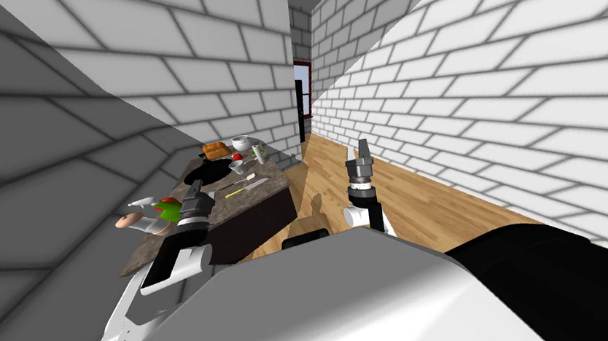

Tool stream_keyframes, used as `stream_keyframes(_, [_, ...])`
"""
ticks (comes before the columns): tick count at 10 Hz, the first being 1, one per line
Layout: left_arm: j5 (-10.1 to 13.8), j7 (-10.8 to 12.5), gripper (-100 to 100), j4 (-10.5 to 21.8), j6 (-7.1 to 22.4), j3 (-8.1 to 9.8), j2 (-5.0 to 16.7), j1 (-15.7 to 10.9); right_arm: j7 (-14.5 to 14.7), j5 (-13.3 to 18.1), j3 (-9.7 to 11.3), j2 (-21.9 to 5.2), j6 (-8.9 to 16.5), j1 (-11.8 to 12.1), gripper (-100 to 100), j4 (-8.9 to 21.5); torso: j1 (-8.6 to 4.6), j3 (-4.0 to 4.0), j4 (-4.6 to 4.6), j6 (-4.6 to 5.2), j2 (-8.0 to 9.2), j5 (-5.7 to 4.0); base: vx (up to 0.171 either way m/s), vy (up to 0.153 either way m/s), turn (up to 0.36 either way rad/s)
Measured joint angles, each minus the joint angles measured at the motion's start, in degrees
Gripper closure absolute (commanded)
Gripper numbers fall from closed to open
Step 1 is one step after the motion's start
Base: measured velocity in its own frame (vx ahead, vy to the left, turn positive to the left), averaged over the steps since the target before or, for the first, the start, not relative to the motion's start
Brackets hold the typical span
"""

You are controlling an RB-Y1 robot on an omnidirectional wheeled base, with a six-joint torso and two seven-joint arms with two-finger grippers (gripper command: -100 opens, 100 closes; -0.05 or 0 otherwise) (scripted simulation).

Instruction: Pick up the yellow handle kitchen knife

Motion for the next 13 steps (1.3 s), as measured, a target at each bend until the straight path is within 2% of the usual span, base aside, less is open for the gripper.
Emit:
stream_keyframes(3, [2.18,0.68,-100,0.30,5.49,1.74,2.08,-0.16,0.00,0.00,-0.01,0.00,0.00,0.01,0,0.00,0.04,0.03,0.02,-0.03,0.05,0.01,-0.045,0.024,-0.136])
stream_keyframes(4, [3.73,1.34,-100,1.56,7.38,2.91,3.99,-0.58,0.00,0.00,0.00,0.00,0.00,0.00,0,0.00,0.10,0.03,0.01,-0.01,0.05,0.02,-0.037,0.030,-0.093])
stream_keyframes(7, [5.78,2.00,-100,3.00,12.65,4.37,5.69,-0.91,0.00,0.00,-0.01,0.00,0.00,0.01,0,0.00,0.02,0.03,0.01,-0.04,0.03,0.01,-0.041,0.013,-0.155])
stream_keyframes(8, [7.16,2.44,-100,4.23,14.03,5.19,7.08,-1.00,0.00,0.00,0.00,0.00,0.00,0.00,0,0.00,0.04,0.01,0.01,-0.01,0.01,0.01,-0.024,0.019,-0.091])
stream_keyframes(13, [9.76,3.50,-100,5.65,21.09,7.00,9.30,-1.36,0.00,0.00,-0.01,0.00,0.00,0.02,0,0.00,0.00,-0.05,-0.02,-0.06,-0.09,0.01,-0.011,0.007,-0.086])
